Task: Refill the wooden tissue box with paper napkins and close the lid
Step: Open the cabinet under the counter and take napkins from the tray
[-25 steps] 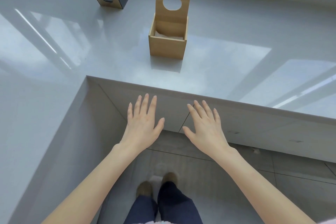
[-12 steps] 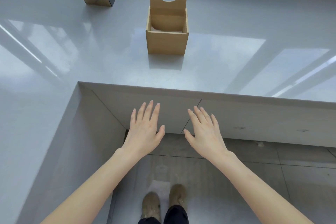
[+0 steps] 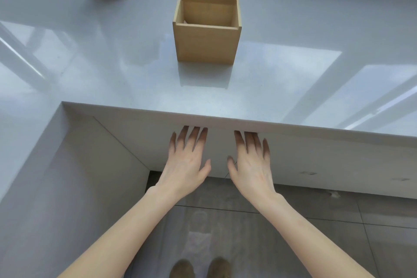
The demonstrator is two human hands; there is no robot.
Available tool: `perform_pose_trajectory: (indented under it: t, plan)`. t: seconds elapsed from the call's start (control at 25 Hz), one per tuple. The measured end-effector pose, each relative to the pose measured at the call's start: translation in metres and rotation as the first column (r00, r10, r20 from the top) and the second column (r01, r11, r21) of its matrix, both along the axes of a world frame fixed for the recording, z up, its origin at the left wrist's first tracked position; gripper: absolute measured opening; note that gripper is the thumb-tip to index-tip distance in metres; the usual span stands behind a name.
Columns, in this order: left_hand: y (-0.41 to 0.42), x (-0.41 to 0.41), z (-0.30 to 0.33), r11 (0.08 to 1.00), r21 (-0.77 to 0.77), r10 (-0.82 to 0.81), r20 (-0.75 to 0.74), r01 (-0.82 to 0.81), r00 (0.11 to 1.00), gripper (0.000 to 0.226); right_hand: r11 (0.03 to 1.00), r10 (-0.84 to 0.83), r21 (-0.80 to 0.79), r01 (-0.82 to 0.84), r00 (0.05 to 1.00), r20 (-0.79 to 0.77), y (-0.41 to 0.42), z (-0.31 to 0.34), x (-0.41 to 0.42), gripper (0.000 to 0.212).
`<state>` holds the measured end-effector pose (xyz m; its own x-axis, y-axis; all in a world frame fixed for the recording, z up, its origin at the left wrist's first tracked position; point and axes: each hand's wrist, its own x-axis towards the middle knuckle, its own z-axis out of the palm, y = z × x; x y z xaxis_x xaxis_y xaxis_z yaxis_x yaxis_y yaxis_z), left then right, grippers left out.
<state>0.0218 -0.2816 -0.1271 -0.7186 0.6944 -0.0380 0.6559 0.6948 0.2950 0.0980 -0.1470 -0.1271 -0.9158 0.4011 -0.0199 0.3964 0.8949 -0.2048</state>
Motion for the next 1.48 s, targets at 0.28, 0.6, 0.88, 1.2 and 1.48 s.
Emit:
perform_pose_trajectory:
  t: [0.28,0.6,0.88,1.2,1.48]
  plan:
    - [0.020,-0.012,-0.006,0.998,-0.038,0.044,-0.022,-0.044,0.999,0.066,0.983,-0.026,0.177,0.047,0.993,-0.115,0.014,-0.011,-0.014,0.054]
    - [0.015,0.009,-0.002,0.986,-0.012,0.167,-0.105,-0.169,0.980,0.066,0.972,-0.039,0.223,0.078,0.984,-0.175,-0.017,-0.009,0.009,0.055]
    - [-0.033,0.081,-0.001,0.958,0.033,0.282,0.077,-0.285,0.956,0.076,0.997,-0.052,-0.063,0.037,0.966,-0.252,-0.070,0.004,0.072,0.036]
    - [-0.090,0.111,0.007,0.934,0.036,0.341,0.211,-0.356,0.916,0.071,0.920,0.109,-0.344,-0.186,0.967,-0.230,-0.110,0.014,0.114,0.028]
    - [-0.116,0.120,0.016,0.903,-0.015,0.422,0.228,-0.430,0.877,0.065,0.849,0.262,-0.416,-0.325,0.944,-0.202,-0.134,0.005,0.130,0.045]
